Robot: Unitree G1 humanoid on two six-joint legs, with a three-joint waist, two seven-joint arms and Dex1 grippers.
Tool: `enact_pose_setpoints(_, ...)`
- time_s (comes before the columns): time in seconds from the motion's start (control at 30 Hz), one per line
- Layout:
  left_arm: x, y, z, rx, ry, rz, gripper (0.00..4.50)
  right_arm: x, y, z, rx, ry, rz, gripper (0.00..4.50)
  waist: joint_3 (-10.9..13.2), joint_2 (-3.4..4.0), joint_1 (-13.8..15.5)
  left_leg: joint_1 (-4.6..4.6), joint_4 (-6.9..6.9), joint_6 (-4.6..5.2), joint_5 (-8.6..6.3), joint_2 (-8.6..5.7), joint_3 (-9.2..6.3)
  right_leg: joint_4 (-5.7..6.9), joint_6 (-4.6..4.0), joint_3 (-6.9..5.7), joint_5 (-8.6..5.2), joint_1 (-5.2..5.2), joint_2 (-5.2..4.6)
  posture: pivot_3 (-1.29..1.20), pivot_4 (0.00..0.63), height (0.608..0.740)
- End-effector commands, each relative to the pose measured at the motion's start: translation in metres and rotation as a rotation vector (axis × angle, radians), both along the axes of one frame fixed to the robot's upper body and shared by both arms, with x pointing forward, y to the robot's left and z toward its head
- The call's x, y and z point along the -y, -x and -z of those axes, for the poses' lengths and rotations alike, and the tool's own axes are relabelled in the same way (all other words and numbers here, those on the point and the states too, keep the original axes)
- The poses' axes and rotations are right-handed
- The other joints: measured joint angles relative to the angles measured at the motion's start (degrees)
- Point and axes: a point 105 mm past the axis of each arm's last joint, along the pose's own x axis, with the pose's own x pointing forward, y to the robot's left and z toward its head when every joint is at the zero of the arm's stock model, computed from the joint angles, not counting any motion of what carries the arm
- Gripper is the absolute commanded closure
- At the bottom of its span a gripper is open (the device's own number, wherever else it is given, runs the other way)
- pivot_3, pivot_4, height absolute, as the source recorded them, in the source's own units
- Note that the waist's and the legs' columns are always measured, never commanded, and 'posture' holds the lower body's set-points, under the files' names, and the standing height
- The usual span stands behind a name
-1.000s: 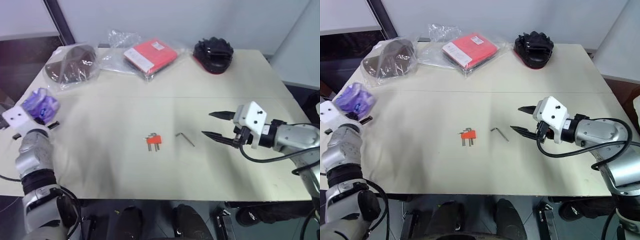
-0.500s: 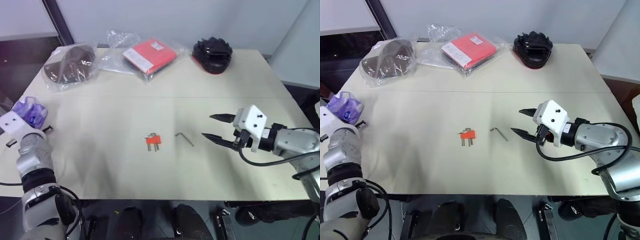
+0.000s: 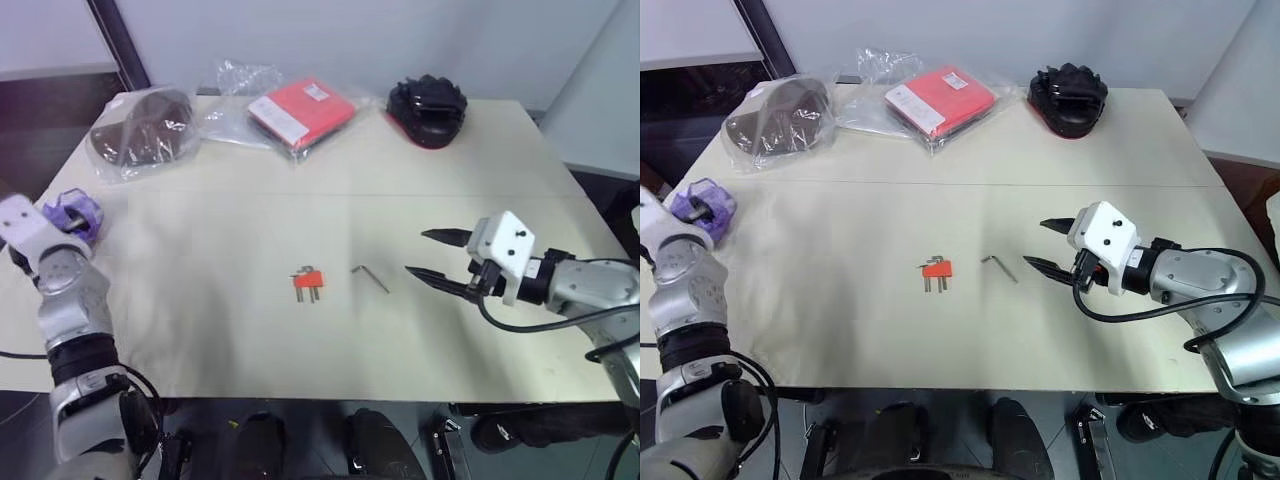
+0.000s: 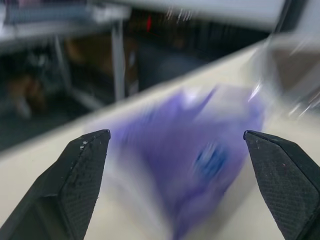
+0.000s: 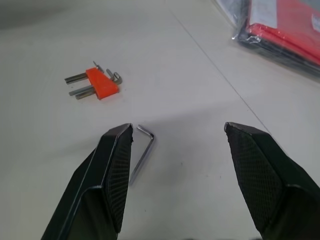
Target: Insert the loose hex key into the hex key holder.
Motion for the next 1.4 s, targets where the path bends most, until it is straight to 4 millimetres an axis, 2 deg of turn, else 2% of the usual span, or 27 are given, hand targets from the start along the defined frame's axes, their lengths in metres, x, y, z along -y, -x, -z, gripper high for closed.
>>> enact_pose_setpoints(0.03,0.026,-0.008,-0.042,0.107,-0.098,0.096,0.05,-0.001,0.003,-0.011,0.049,0.003,-0.009,1.45,0.0,0.0,0.0,0.0,0.0,0.0,0.0,0.0,0.01,0.0,0.0,0.0,0.0,0.0,0.0,0.0,0.15,0.74)
enact_pose_setpoints(0.13,0.043,-0.015,-0.056,0.132,-0.129,0.175,0.05,0.0,0.002,-0.012,0.05,0.005,-0.009,1.45,0.0,0.0,0.04,0.0,0.0,-0.01,0.0,-0.04,0.01,-0.01,0.0,0.0,0.0,0.01,0.01,0.0,0.15,0.74)
enact_pose_setpoints(0.3,0.103,-0.044,-0.061,0.079,-0.154,0.559,0.05,0.003,0.002,-0.012,0.05,0.006,-0.002,1.45,0.0,0.0,-0.05,0.0,0.0,-0.01,0.01,-0.07,0.1,0.0,0.0,0.0,0.0,0.01,0.05,0.0,0.15,0.74)
enact_pose_setpoints(0.4,0.146,-0.048,-0.049,0.002,-0.174,0.878,0.05,0.005,0.0,-0.013,0.045,0.0,0.003,1.45,0.0,0.0,-0.23,-0.01,0.0,-0.01,0.01,-0.07,0.13,-0.01,0.0,0.0,0.0,0.0,0.08,0.0,0.15,0.74)
enact_pose_setpoints(0.53,0.172,-0.035,-0.03,-0.112,-0.167,1.176,0.05,0.006,0.0,-0.014,0.026,-0.019,-0.003,1.45,0.01,0.01,-0.65,0.01,-0.03,-0.02,0.01,-0.01,0.14,-0.03,-0.01,0.04,0.0,-0.03,0.15,0.0,0.15,0.74)
enact_pose_setpoints(0.63,0.185,-0.02,-0.019,-0.192,-0.206,1.341,0.05,0.006,0.001,-0.013,0.011,-0.026,-0.009,1.45,0.01,0.02,-0.58,0.01,-0.04,-0.01,0.01,0.04,0.13,-0.01,-0.02,0.05,-0.01,-0.05,0.25,0.0,0.15,0.74)
enact_pose_setpoints(0.77,0.2,0.005,0.007,-0.336,-0.275,1.558,0.05,-0.001,0.001,-0.009,-0.015,-0.054,-0.026,1.45,0.02,0.03,-0.38,0.0,-0.05,-0.01,0.01,0.03,0.14,-0.06,-0.04,0.06,-0.02,-0.04,0.24,0.0,0.15,0.74)
enact_pose_setpoints(0.93,0.21,0.022,0.019,-0.409,-0.342,1.7,0.05,-0.017,-0.002,-0.003,-0.052,-0.119,-0.027,1.45,0.03,0.02,-0.2,-0.02,-0.03,-0.01,0.01,0.02,0.15,-0.09,-0.04,0.07,-0.02,-0.01,0.21,0.0,0.15,0.74)
enact_pose_setpoints(1.07,0.208,0.023,0.02,-0.417,-0.363,1.713,0.05,-0.035,-0.002,0.008,-0.114,-0.157,-0.008,1.45,0.04,0.04,-0.22,-0.02,-0.04,0.0,0.0,0.03,0.15,-0.08,-0.05,0.08,-0.03,-0.04,0.24,0.0,0.15,0.74)
enact_pose_setpoints(1.27,0.211,0.02,0.017,-0.391,-0.356,1.714,0.05,-0.051,-0.023,0.037,-0.224,-0.173,0.135,1.45,0.04,0.04,-0.37,-0.08,-0.04,0.0,0.0,0.03,0.13,-0.07,-0.05,0.12,-0.03,-0.11,0.24,0.0,0.15,0.74)
enact_pose_setpoints(1.4,0.213,0.021,0.017,-0.387,-0.355,1.711,0.05,-0.053,-0.034,0.053,-0.26,-0.131,0.205,1.45,0.04,0.04,-0.32,-0.14,-0.04,0.0,0.0,0.03,0.12,-0.06,-0.05,0.12,-0.02,-0.19,0.24,0.0,0.15,0.74)
